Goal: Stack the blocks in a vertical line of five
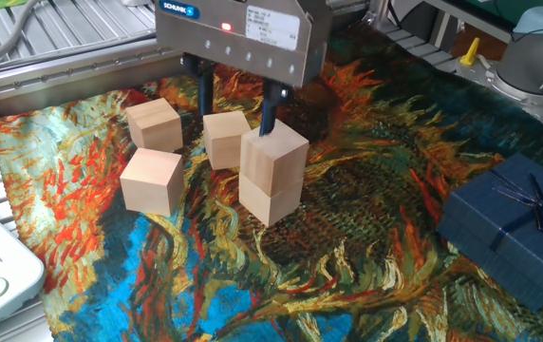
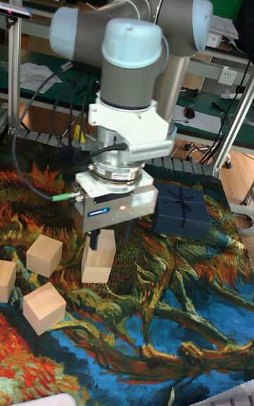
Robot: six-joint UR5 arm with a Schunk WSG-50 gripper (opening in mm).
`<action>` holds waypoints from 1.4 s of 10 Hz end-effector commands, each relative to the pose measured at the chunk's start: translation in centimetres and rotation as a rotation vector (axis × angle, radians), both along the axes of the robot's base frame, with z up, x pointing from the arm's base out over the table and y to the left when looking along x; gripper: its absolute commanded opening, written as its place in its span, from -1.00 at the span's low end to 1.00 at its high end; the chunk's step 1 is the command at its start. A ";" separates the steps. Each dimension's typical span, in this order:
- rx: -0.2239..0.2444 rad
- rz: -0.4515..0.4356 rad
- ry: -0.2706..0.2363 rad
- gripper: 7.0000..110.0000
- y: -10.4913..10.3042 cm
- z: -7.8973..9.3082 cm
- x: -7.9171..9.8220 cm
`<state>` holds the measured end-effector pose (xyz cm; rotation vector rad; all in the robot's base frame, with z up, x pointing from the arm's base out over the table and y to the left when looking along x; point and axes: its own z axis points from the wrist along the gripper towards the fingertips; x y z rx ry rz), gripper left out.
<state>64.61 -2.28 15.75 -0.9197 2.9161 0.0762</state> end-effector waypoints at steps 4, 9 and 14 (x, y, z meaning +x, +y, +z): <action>-0.112 0.558 -0.033 0.15 -4.3 -0.9 -0.7; -0.060 0.439 0.002 0.15 -3.8 -1.2 -2.4; -0.066 0.361 0.009 0.15 -4.1 -1.2 -2.4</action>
